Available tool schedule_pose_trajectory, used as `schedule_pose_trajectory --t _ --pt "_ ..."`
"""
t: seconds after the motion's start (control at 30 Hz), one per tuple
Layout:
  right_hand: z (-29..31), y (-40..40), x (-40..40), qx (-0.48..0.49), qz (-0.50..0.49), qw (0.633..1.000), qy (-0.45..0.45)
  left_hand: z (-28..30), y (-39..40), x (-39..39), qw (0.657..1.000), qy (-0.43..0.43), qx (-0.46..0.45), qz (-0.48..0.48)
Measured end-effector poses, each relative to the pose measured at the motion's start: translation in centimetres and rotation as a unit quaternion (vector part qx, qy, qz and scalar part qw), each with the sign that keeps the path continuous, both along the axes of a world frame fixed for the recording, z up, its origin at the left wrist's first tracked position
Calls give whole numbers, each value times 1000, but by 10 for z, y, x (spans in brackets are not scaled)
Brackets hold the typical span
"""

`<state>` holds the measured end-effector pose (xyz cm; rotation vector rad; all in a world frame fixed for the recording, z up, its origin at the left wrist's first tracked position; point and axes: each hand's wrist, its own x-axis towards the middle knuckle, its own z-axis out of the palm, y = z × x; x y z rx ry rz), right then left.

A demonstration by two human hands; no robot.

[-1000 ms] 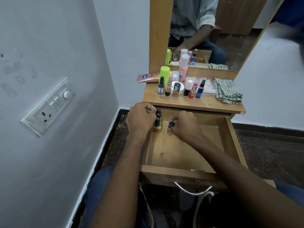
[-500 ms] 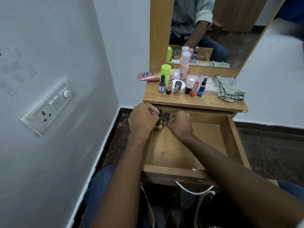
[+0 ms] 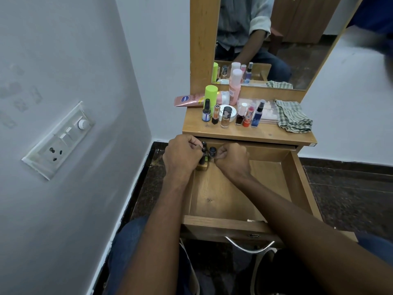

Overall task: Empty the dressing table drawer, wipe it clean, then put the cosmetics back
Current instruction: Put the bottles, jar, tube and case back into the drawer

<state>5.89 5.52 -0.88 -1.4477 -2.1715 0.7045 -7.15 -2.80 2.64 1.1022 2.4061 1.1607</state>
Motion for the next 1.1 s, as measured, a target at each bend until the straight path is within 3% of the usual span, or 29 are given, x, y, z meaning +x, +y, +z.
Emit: schedule_pose_trajectory --t 0.17,0.27,0.37,0.6,0.93,1.1 --pt "30 -6 14 121 30 991 52 7 0 0 1000 3 23 0" --pt "54 -5 13 259 19 962 88 9 1 0 999 10 38 -4" --pt "78 7 7 309 -2 945 110 9 2 0 999 15 51 -5" --pt "84 29 -7 263 21 963 58 10 2 0 998 15 65 -5" --pt "75 15 3 256 52 958 116 10 2 1 997 11 73 6" --pt "51 -18 24 164 85 976 112 10 1 0 997 10 78 8"
